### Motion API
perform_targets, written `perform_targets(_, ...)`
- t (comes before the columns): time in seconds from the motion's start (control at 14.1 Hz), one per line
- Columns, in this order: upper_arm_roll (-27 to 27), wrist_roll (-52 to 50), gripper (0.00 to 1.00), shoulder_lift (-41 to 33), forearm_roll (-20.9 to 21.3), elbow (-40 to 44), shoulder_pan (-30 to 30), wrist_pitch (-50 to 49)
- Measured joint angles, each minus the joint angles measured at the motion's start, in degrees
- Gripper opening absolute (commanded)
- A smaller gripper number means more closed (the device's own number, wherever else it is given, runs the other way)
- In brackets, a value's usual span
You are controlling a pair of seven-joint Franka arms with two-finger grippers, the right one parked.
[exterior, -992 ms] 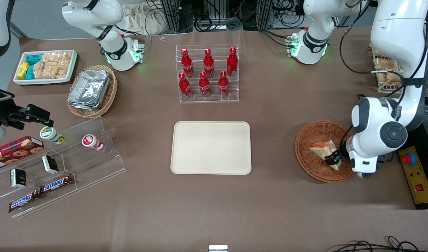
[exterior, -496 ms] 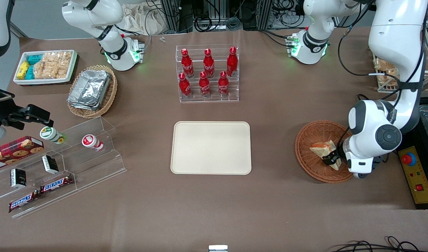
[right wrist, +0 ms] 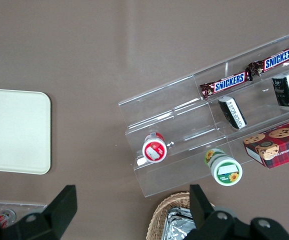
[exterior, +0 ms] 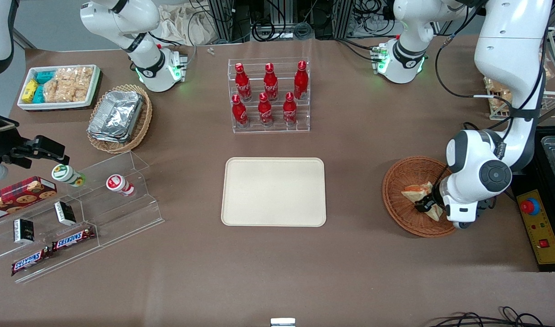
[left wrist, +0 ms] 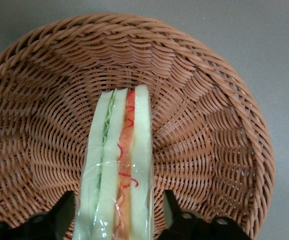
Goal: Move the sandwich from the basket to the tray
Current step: 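Close the left gripper on the sandwich's crust edge, then lift the sandwich and carry it with the left gripper over the cream tray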
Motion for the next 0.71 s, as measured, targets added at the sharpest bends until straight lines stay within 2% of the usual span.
perform_targets(0.5,-0.02,-1.85,0.00,-0.81,0.00,1.57,-0.02,-1.04)
perform_targets(0.71,-0.20,-1.75,0.00,-2.96,0.07,6.54,-0.06,-11.21)
